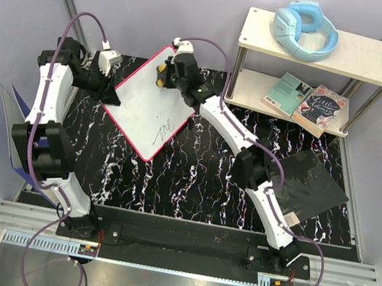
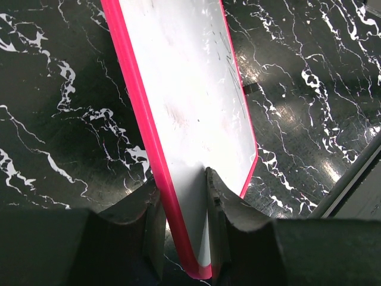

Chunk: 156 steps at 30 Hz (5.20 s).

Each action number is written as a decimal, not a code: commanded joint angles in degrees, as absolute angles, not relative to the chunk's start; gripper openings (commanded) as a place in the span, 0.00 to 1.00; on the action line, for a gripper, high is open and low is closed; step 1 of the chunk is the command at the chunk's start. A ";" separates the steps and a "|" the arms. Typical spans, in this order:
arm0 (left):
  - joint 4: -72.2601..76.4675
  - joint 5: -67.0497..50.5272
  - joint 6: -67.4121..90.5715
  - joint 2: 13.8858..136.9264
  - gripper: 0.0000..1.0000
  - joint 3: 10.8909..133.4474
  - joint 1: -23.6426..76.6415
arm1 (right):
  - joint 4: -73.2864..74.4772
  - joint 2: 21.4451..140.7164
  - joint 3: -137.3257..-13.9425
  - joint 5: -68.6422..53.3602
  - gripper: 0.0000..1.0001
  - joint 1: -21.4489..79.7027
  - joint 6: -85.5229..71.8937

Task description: Erase the whiteboard

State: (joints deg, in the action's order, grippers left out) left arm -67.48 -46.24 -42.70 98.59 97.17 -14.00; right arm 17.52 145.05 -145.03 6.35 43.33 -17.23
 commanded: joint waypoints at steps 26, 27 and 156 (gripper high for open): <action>-62.14 -46.23 -51.59 93.52 0.00 98.17 -11.78 | 20.74 151.79 -153.98 -1.67 0.00 43.50 -8.62; -62.23 -46.14 -51.68 93.34 0.00 98.26 -11.78 | 21.35 151.79 -153.98 -0.54 0.00 44.03 -7.92; -61.87 -43.42 -44.82 98.09 0.00 98.79 -11.78 | -10.73 118.48 -74.01 5.35 0.00 55.64 -67.76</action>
